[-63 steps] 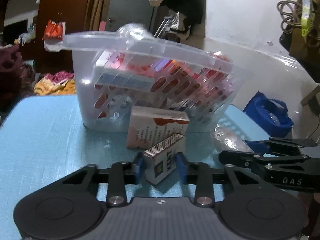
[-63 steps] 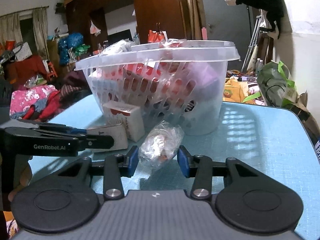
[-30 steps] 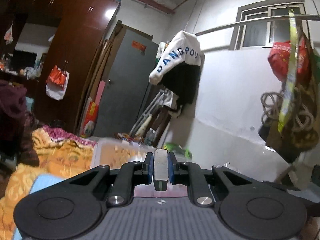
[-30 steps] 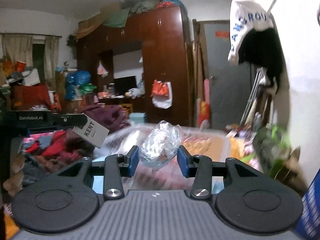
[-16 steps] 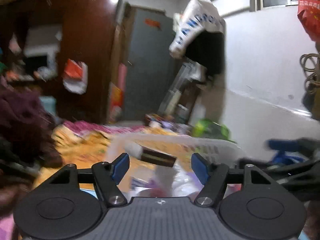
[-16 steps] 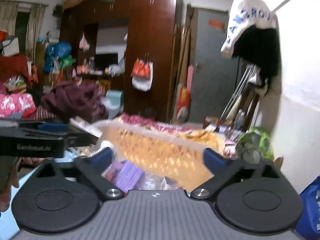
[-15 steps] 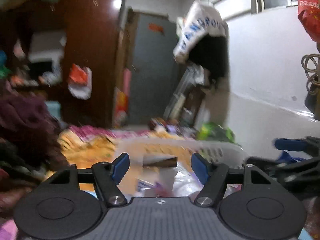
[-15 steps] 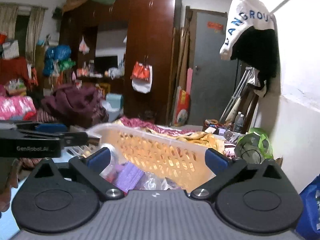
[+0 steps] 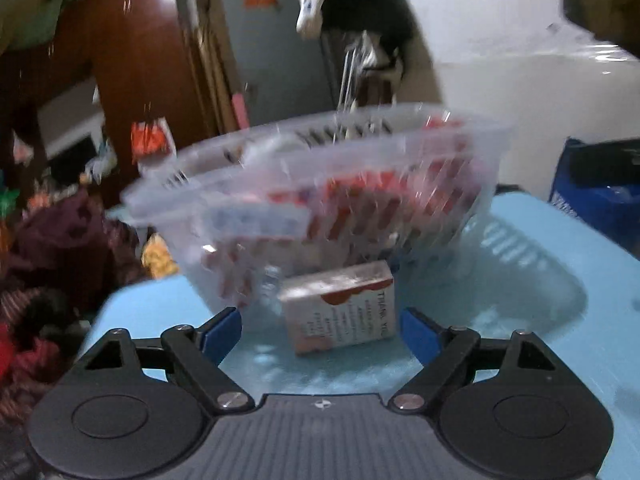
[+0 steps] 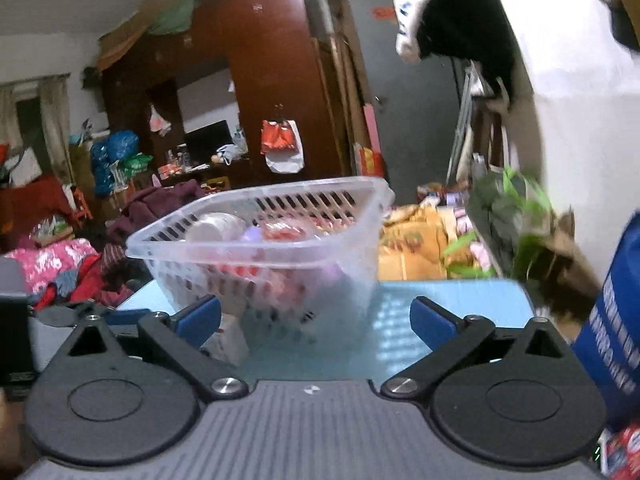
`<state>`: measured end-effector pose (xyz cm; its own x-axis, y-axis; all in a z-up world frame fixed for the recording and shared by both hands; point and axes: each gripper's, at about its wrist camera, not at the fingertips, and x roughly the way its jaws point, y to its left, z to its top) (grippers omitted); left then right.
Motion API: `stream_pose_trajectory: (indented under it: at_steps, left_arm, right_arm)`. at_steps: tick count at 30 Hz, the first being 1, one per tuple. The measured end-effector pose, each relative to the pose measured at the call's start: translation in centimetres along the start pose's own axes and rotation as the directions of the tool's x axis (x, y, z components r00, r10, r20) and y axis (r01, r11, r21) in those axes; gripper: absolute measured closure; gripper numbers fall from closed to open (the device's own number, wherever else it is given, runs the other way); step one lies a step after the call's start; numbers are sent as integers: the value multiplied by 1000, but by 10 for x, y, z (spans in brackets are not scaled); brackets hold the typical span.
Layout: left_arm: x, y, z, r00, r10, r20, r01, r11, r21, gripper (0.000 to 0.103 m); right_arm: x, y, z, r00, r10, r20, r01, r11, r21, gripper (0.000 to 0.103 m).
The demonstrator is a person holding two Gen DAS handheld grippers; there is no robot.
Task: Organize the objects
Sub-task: 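Grasp the pink 'THANK YOU' card packet with the left gripper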
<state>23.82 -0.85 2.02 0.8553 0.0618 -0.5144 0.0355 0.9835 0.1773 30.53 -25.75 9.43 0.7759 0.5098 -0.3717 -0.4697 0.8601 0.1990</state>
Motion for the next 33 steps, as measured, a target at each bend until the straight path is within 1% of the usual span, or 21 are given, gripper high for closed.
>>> stream_pose_trajectory:
  at_steps: [2,4,5,6,7,8,10,12,14,15,16,18,20,22,23,24,26,28,29,31,33]
  left_arm:
    - [15,-2,1,999,35,-34,-35,999,-10,14]
    - [24,-3,0,998,47,-50,-49,998,-27,14]
    - [26,-1,1,998,38,-55,-40,998,-45,20]
    - [25,0,1,998,15,-54,-18,998,-59,32]
    - [23,2,1,999,1,-50,-4,998,-65,32]
    - [21,2,-1,999,5,-36,-7,998,-60,33]
    - [7,5,-9,1000,13,20,-12,998,-54,37]
    - [-11,18,-17,998,-10,66,15,997,-77,56]
    - [-30,36,-27,992,-73,99,85,988,-129,64]
    - [-36,41,-30,990,-81,112,97,985,-140,67]
    - [-42,47,-33,989,-76,129,94,986,-140,71]
    - [-44,52,-36,990,-64,129,81,989,-125,71]
    - [-40,51,-33,988,-103,119,117,986,-119,71]
    - [-36,49,-27,986,-133,104,144,984,-109,64]
    - [-35,45,-26,986,-136,96,146,984,-104,50]
    - [-32,41,-25,986,-138,90,146,985,-93,34]
    - [-29,34,-27,989,-120,85,126,990,-69,21]
    - [-22,30,-25,996,-74,54,78,995,-62,21]
    - [-18,29,-23,997,-67,34,69,996,-59,21]
    - [-6,26,-20,999,-43,-31,41,997,-62,21]
    - [4,21,-20,997,-39,-68,35,997,-63,19]
  right_arm:
    - [1,-8,-2,1000,-2,-4,2,1000,29,0]
    - [-3,-15,-7,1000,6,-4,-6,999,51,0]
    - [-4,-17,-9,1000,15,0,-15,998,57,0]
    - [-6,-18,-12,1000,23,3,-23,998,62,0]
    - [-8,-19,-14,1000,27,5,-28,998,64,0]
    - [-8,-20,-16,1000,29,7,-30,997,66,0]
    - [-10,-22,-22,999,33,6,-34,997,66,0]
    - [-10,-23,-26,999,40,4,-40,997,64,0]
    - [-10,-23,-29,999,47,2,-47,997,65,0]
    - [-9,-22,-31,999,53,1,-53,996,65,0]
    - [-7,-21,-31,998,57,-2,-57,996,65,0]
    - [-2,-17,-33,998,62,-15,-61,996,60,0]
    - [4,-11,-36,998,60,-31,-59,997,46,0]
    - [7,-8,-39,997,64,-41,-62,997,36,0]
    - [9,-7,-40,997,67,-46,-66,997,29,0]
    - [10,-5,-41,996,69,-52,-68,997,23,0]
    - [10,-4,-43,996,67,-58,-66,998,18,0]
    - [10,-3,-42,996,70,-60,-69,998,16,0]
    - [10,-3,-42,996,70,-60,-69,998,14,0]
    - [9,-4,-42,996,69,-56,-69,998,16,0]
    - [9,-4,-43,996,72,-57,-71,997,19,0]
